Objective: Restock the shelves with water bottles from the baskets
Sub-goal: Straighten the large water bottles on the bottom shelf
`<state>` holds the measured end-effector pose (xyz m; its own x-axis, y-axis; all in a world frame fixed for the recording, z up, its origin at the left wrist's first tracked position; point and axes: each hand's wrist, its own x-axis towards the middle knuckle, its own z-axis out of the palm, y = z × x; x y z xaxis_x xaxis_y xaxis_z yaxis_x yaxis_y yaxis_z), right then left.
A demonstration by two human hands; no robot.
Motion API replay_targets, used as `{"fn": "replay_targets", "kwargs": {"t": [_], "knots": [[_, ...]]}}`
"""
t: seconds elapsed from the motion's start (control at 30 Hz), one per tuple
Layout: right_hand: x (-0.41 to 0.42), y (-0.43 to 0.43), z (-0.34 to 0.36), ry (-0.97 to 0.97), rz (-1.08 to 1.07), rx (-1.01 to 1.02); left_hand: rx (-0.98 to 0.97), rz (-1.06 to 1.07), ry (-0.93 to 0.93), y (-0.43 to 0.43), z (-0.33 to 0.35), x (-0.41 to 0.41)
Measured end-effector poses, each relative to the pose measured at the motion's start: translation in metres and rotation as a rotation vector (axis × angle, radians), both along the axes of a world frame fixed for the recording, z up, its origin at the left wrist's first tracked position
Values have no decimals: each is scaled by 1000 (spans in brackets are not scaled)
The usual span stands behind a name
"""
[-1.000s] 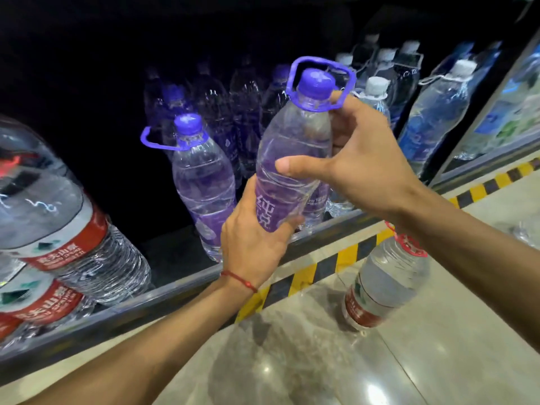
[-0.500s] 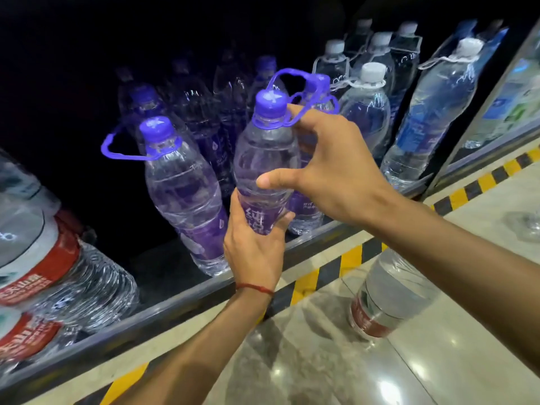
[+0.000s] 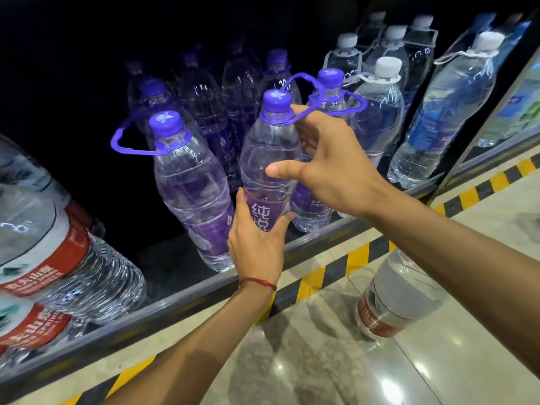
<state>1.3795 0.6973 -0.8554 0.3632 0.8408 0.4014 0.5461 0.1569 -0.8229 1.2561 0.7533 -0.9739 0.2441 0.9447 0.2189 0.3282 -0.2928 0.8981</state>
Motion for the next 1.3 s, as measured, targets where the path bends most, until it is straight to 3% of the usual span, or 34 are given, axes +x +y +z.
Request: {"fn": "replay_targets", "kwargs": {"t": [0.43, 0.87, 1.2, 1.3], "knots": [[9, 22, 8, -84, 84, -151, -73, -52, 76, -4, 5, -3], [2, 14, 7, -49, 202, -217, -61, -17, -49, -9, -17, -7], [-14, -3, 2, -148, -67, -140, -97, -121, -101, -4, -17, -22], [-21, -13, 3, -275, -220, -145, -100, -168, -138, -16, -9, -37]]}}
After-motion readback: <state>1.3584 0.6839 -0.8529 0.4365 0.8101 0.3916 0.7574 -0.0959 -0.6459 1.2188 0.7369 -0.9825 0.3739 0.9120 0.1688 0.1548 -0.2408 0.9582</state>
